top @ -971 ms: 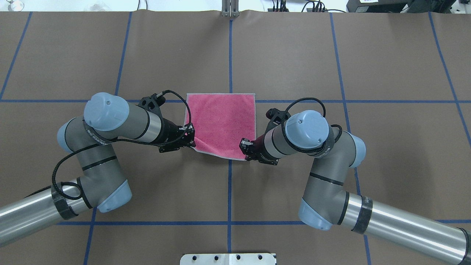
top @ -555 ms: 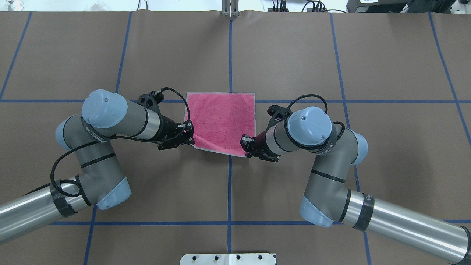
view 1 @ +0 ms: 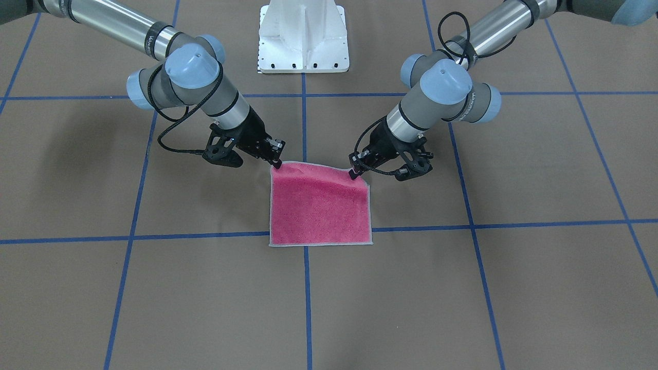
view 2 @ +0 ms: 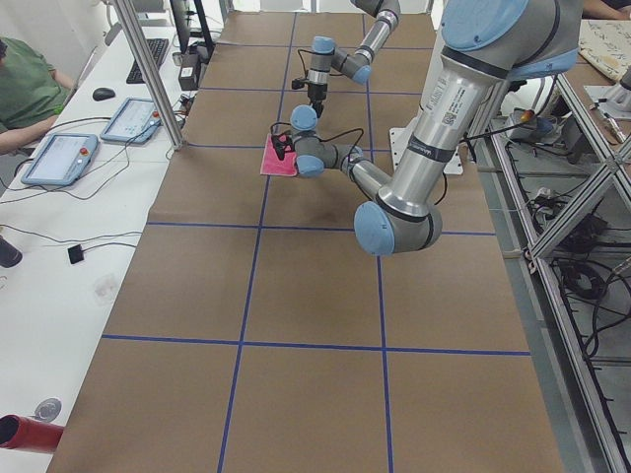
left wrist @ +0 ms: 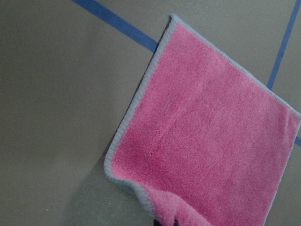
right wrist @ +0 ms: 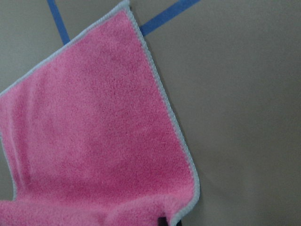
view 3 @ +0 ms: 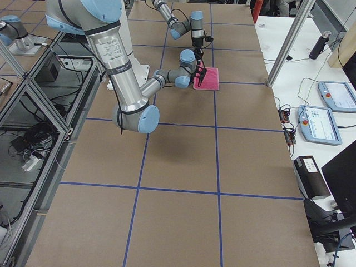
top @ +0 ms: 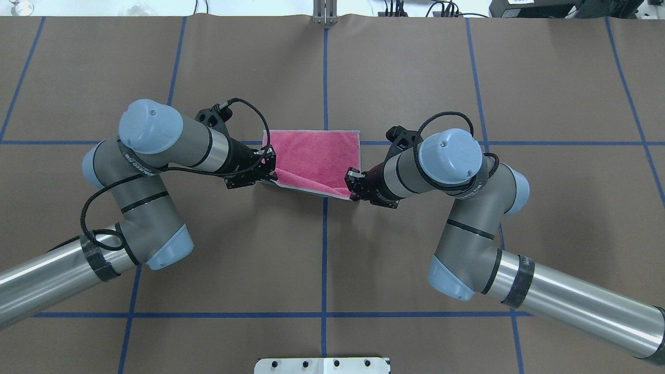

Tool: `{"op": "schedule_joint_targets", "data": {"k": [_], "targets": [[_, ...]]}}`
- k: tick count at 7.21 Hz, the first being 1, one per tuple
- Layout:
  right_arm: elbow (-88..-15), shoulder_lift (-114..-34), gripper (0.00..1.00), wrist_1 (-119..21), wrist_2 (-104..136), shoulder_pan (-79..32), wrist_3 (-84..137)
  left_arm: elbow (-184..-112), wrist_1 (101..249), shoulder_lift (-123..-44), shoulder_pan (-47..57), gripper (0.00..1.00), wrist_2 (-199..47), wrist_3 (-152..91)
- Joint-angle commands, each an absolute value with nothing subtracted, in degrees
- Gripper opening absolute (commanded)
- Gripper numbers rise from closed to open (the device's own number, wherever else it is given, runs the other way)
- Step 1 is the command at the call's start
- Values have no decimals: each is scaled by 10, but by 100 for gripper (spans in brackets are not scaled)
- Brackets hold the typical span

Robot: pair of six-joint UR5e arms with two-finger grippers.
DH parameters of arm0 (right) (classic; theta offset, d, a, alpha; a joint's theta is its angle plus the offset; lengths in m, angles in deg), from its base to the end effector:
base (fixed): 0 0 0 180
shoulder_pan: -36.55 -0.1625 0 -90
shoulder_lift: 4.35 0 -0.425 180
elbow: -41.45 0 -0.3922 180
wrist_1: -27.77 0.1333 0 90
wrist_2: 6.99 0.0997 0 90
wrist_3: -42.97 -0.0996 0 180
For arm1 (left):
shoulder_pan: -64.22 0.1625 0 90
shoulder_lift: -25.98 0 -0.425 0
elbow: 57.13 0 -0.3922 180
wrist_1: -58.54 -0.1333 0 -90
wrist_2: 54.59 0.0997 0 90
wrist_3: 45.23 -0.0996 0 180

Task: Fold towel twice with both arms
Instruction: 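Lift both near corners and fold them over onto the far edge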

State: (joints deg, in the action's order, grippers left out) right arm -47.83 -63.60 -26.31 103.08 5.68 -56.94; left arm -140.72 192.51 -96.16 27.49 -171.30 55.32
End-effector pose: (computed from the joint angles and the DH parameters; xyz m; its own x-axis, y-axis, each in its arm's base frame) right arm -0.5353 -0.4355 0.2786 0.3079 0.3724 0.8755 -0.2700 0.9166 -0.2949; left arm 0.5060 -0.4881 0.2895 0.2374 -0.3812 -0.8935 0.2440 0.9137 -0.3250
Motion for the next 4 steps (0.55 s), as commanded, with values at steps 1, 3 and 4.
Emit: {"op": "schedule_joint_targets", "data": {"k": [1, 3, 4], "targets": [[-447, -611, 0, -263, 1028, 46, -569, -1374, 1926, -981, 254, 0, -1713, 550], [-396, -579, 0, -263, 1029, 25, -568, -1368, 1927, -981, 244, 0, -1713, 550], [-391, -574, 0, -263, 1029, 16, -568, -1368, 1927, -981, 244, 0, -1713, 550]]}}
